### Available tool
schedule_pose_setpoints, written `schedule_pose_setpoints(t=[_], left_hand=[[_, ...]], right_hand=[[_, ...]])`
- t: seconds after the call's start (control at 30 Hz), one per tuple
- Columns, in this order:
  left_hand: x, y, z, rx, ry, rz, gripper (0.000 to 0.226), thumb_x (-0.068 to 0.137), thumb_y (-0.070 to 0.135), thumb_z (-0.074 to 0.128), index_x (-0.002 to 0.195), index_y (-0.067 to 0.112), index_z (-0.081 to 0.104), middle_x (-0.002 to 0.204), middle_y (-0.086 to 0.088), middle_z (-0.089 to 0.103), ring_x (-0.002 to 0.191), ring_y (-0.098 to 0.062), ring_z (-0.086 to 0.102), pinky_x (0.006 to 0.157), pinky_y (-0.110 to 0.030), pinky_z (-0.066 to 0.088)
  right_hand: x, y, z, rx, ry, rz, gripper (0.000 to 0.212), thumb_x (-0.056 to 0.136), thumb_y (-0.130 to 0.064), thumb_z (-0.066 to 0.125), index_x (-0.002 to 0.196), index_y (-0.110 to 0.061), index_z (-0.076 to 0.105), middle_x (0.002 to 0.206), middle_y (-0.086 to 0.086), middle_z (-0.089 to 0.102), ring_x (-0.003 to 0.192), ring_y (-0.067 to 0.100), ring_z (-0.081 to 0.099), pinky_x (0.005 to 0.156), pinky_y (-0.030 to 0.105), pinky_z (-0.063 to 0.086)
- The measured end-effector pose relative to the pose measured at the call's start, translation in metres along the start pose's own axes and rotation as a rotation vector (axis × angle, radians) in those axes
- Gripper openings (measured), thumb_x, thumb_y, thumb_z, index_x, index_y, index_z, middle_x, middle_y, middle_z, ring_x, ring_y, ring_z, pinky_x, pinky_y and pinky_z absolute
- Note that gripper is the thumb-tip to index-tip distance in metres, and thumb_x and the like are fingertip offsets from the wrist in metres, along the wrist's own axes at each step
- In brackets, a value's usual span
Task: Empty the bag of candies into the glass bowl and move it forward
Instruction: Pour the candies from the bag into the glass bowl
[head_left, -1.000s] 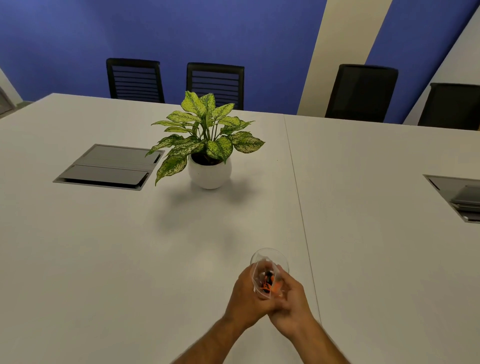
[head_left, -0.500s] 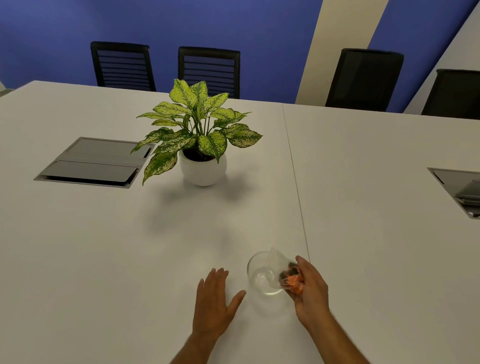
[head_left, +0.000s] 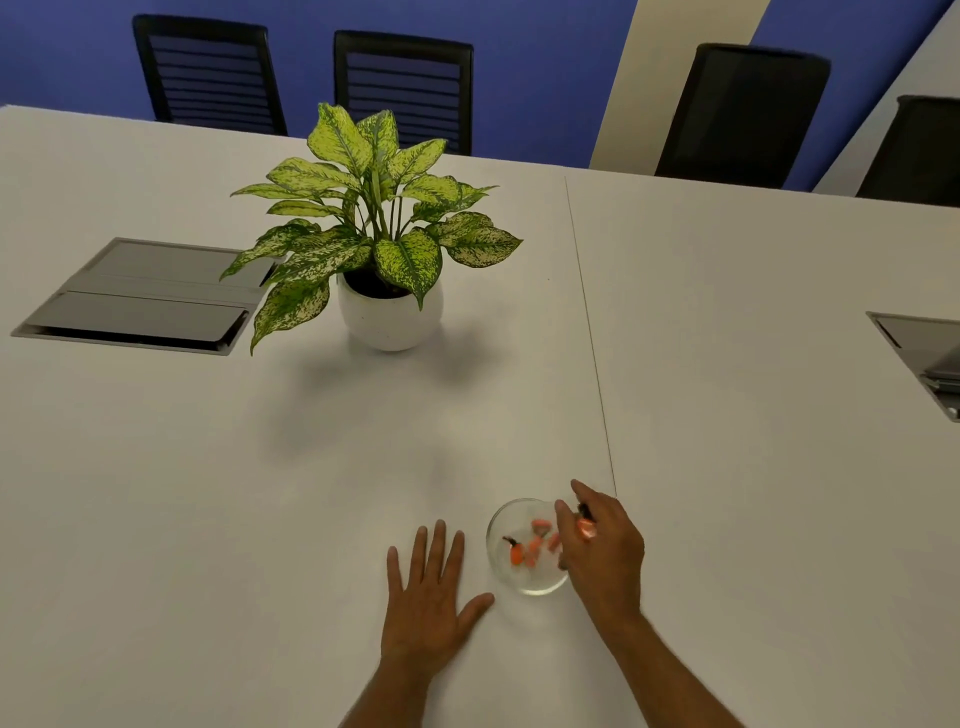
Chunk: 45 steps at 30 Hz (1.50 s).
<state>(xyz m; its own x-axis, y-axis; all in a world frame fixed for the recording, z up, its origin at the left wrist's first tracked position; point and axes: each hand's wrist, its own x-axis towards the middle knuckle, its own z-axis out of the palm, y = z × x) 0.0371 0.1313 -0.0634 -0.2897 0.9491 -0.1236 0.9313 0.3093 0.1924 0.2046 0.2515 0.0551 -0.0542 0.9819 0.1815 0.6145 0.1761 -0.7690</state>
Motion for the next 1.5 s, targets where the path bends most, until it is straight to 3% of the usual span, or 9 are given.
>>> schedule_pose_setpoints(t=[0.17,0.33,0.67,0.8,0.9,1.03,1.33,1.4,1.5], left_hand=[[0.002,0.0,0.006,0.004,0.008,-0.021,0.087,0.088,0.08,0.021,0.157,0.025,0.02,0.166,-0.004,0.013,0.15,-0.018,-0.016,0.118,-0.063,0.006],[0.002,0.0,0.007,0.003,-0.002,-0.023,0.087,0.088,0.08,0.022,0.156,0.026,0.021,0.166,-0.005,0.015,0.151,-0.02,-0.012,0.118,-0.064,0.01],[0.002,0.0,0.006,-0.007,-0.029,-0.022,0.088,0.087,0.08,0.025,0.156,0.026,0.02,0.166,-0.006,0.015,0.15,-0.02,-0.015,0.117,-0.064,0.009],[0.002,0.0,0.007,-0.009,-0.039,-0.021,0.089,0.087,0.081,0.018,0.155,0.029,-0.006,0.167,-0.003,0.004,0.149,-0.019,-0.023,0.119,-0.064,0.003],[0.002,0.0,0.007,-0.01,-0.043,-0.014,0.088,0.086,0.082,0.014,0.151,0.034,-0.021,0.167,-0.002,-0.004,0.146,-0.017,-0.029,0.119,-0.064,-0.002],[0.002,0.0,0.004,-0.019,-0.03,-0.013,0.083,0.087,0.081,0.017,0.153,0.035,-0.003,0.167,-0.004,0.003,0.147,-0.018,-0.025,0.118,-0.063,0.0],[0.006,-0.003,-0.001,-0.096,-0.121,-0.021,0.087,0.083,0.081,-0.002,0.156,0.035,-0.002,0.167,0.005,-0.012,0.143,-0.009,-0.036,0.118,-0.054,-0.019],[0.009,-0.003,-0.007,-0.162,-0.174,-0.062,0.087,0.081,0.079,-0.007,0.157,0.036,0.0,0.168,0.008,-0.01,0.15,-0.009,-0.026,0.121,-0.052,-0.017],[0.013,0.001,-0.026,-0.39,-0.092,-0.187,0.071,0.095,0.068,0.025,0.154,0.028,0.029,0.165,0.004,0.027,0.154,-0.017,0.015,0.127,-0.047,0.005]], right_hand=[[0.0,0.001,0.013,-0.186,-0.067,-0.226,0.029,0.087,-0.01,0.069,0.116,-0.01,0.069,0.106,0.009,0.074,0.092,0.022,0.071,0.074,0.04,0.063],[0.002,0.007,0.017,-0.348,-0.111,-0.376,0.037,0.081,-0.008,0.075,0.117,-0.009,0.069,0.108,0.01,0.075,0.096,0.025,0.072,0.077,0.037,0.063],[0.005,-0.004,0.007,-0.382,-0.093,-0.451,0.041,0.075,-0.004,0.081,0.114,-0.004,0.071,0.106,0.012,0.076,0.091,0.027,0.074,0.07,0.039,0.065],[0.009,-0.009,-0.002,-0.382,-0.032,-0.478,0.036,0.076,-0.003,0.079,0.112,-0.005,0.072,0.104,0.011,0.077,0.086,0.026,0.075,0.065,0.038,0.065],[0.011,-0.012,-0.007,-0.343,-0.023,-0.447,0.037,0.077,-0.003,0.078,0.114,-0.006,0.072,0.107,0.011,0.076,0.089,0.026,0.074,0.068,0.039,0.064],[0.011,-0.011,-0.01,-0.301,-0.027,-0.419,0.035,0.081,-0.002,0.074,0.116,-0.006,0.07,0.109,0.011,0.075,0.092,0.025,0.074,0.069,0.04,0.064],[0.009,-0.011,-0.022,0.087,-0.05,-0.088,0.042,0.085,-0.004,0.07,0.124,-0.019,0.065,0.114,-0.004,0.069,0.082,0.002,0.065,0.066,0.023,0.061],[0.004,-0.009,-0.023,0.202,-0.08,0.024,0.041,0.085,-0.006,0.07,0.123,-0.022,0.066,0.114,-0.016,0.067,0.087,0.001,0.065,0.07,0.034,0.064],[-0.005,-0.007,-0.024,0.315,-0.139,0.163,0.041,0.086,-0.01,0.071,0.122,-0.029,0.066,0.111,-0.026,0.066,0.086,0.013,0.068,0.077,0.047,0.062]])
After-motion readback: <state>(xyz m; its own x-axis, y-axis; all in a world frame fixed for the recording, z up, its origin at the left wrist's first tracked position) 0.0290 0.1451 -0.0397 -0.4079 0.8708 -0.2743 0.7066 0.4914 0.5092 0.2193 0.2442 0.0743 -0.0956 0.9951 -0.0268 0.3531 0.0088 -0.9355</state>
